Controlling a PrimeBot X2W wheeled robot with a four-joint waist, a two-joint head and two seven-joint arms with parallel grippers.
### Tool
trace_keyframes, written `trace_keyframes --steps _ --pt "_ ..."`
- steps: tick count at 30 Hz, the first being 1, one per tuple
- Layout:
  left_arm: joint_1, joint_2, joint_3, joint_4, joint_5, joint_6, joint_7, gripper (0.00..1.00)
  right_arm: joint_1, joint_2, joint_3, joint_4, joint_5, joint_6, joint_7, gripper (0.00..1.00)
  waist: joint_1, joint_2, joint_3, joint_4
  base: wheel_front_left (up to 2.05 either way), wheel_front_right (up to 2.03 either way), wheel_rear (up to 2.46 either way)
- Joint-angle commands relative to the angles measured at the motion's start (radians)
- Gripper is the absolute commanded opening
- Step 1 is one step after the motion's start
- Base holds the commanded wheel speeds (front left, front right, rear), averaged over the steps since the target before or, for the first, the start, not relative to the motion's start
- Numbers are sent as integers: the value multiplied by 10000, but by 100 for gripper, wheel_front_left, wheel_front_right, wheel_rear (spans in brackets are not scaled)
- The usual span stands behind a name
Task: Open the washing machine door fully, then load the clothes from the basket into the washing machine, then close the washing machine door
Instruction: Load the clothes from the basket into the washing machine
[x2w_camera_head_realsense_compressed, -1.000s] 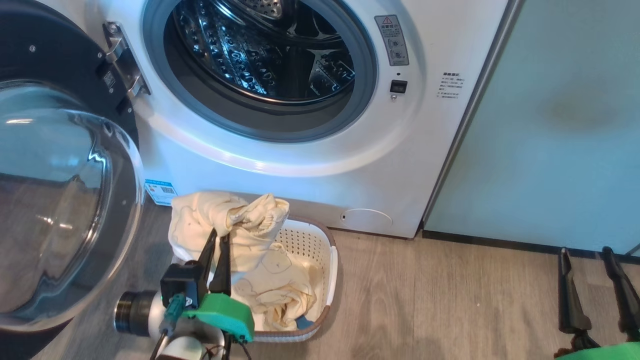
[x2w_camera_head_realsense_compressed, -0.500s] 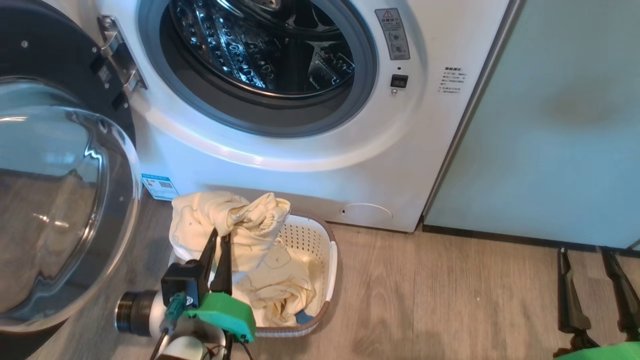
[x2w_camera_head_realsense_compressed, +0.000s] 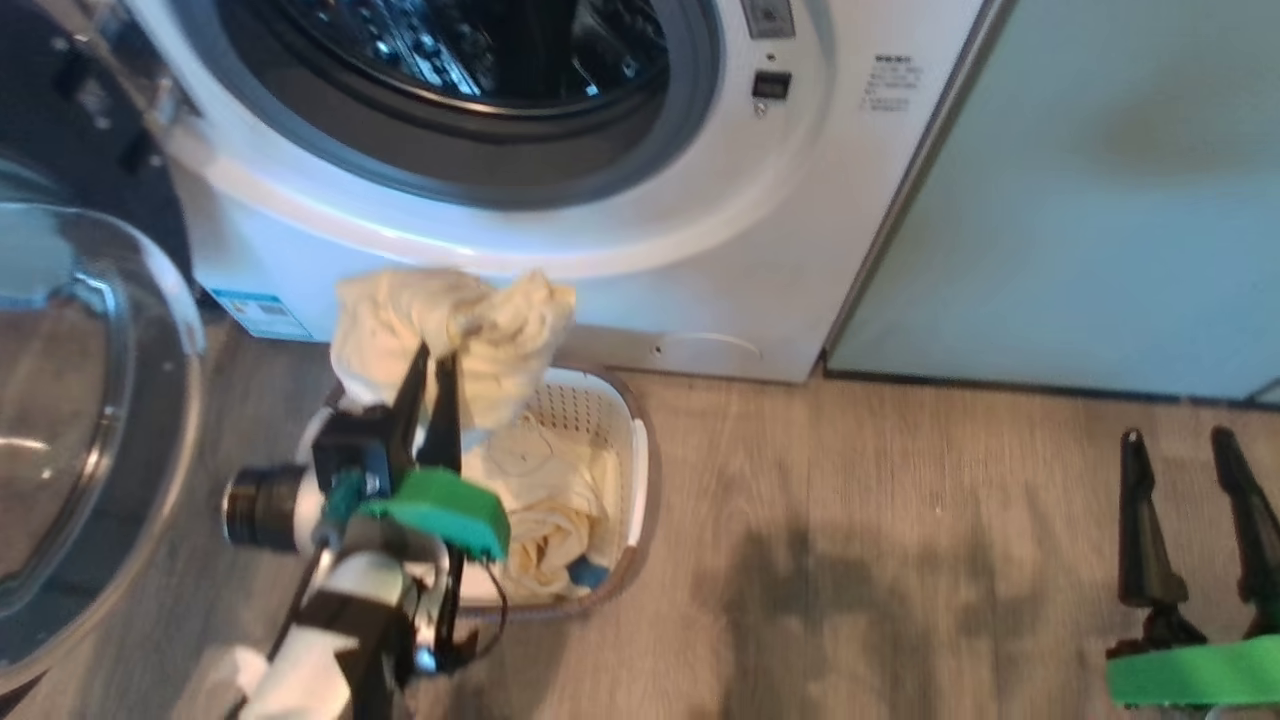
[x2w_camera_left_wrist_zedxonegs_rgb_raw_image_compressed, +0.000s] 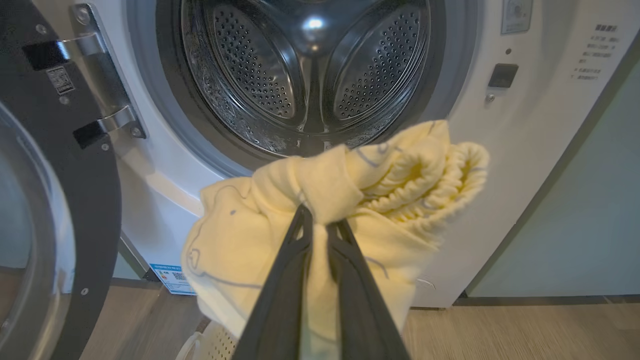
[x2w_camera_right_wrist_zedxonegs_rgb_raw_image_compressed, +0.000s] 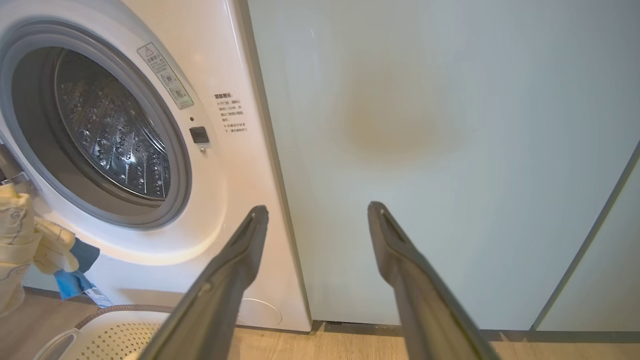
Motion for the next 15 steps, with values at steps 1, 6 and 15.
trace_keyframes --steps 1,6,15 --pt "-655 207 430 -171 -63 -43 -86 0 -394 -151 196 -348 90 -29 -67 100 -1 0 476 -307 0 0 0" --pt "-1900 320 698 438 -135 -109 -67 0 -818 -151 185 -471 278 -29 -67 100 -1 0 1389 -721 0 0 0" --pt "-4791 1076 1184 1525 -303 -544 657 0 -1622 -151 215 -478 838 -29 -67 100 -1 0 2992 -1377 0 0 0"
